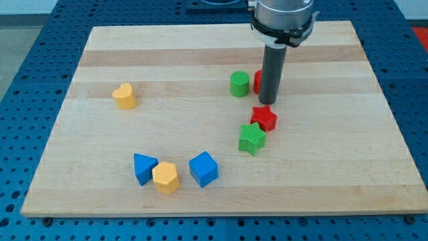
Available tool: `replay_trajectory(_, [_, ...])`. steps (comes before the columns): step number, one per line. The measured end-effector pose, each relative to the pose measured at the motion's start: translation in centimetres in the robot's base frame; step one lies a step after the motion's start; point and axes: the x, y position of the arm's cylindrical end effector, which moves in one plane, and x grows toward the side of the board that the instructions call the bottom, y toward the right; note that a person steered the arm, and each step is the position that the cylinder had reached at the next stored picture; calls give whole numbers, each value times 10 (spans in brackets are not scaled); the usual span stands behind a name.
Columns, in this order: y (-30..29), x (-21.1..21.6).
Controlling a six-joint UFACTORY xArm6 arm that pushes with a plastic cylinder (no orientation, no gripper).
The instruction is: Push the red star to the right side of the red circle
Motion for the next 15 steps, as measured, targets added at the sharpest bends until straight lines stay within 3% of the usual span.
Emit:
replay_trajectory(3, [-47, 59])
replay_trajectory(5, [-26, 56])
replay_trajectory(6, [10, 46])
replay_trajectory(8, [160, 48])
replay_trajectory(9, [163, 94])
replay_trajectory(10, [135, 105])
replay_trajectory(13, [65, 99])
replay_trajectory(14, [65, 75])
replay_trajectory(15, [70, 86])
